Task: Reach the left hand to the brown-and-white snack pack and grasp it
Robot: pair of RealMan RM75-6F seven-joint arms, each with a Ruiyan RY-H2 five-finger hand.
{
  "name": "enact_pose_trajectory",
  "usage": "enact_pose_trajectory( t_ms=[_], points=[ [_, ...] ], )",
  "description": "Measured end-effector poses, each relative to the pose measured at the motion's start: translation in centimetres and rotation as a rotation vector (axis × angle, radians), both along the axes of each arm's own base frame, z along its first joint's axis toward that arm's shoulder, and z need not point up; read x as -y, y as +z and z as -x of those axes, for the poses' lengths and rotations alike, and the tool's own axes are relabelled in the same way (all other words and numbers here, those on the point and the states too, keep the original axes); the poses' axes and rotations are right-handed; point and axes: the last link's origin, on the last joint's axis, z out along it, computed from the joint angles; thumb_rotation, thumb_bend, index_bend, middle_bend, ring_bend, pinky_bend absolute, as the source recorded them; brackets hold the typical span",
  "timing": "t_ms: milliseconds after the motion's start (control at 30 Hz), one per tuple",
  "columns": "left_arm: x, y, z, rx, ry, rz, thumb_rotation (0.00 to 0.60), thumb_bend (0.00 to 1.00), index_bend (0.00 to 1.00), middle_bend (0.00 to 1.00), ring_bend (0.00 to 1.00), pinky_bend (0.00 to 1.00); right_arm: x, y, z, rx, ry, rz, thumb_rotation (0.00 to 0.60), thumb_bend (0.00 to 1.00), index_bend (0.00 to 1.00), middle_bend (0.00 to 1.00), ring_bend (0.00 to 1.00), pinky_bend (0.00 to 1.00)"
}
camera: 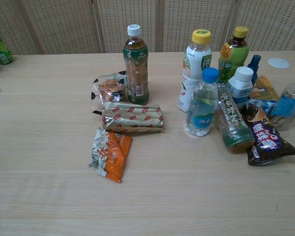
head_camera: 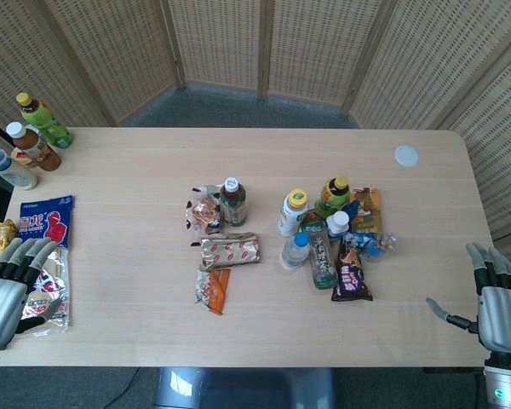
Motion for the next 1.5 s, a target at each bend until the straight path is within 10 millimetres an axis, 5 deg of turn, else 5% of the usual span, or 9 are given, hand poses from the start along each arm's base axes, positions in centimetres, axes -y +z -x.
enact_pose_trajectory(
  t_ms=[733, 1033, 1500],
  points=[
    [-1.8, -0.9, -0.9, -0.054, -0.064, 0.080, 0.600, 0.30, 0.01, 0.00, 0.00, 0.00, -0.5, 0.5, 0.2, 0.003, -0.009, 0.026, 0.389, 0.15, 0.00, 0.00, 0.00, 0.00],
    [-3.9, -3.9, -2.1, -0.154, -0.178, 0.222, 0.600, 0.30, 0.00, 0.00, 0.00, 0.00, -0.2, 0.7, -0.2, -0.007, -0.003, 0.024, 0.387, 0.15, 0.00, 0.00, 0.00, 0.00],
    [-8.8, -10.4, -6.6, -0.215, -0.288, 0.349, 0.600, 0.30, 0.00, 0.00, 0.00, 0.00, -1.7, 1.9, 0.5, -0.021, -0.049, 0.060, 0.390, 0.15, 0.00, 0.00, 0.00, 0.00]
  ],
)
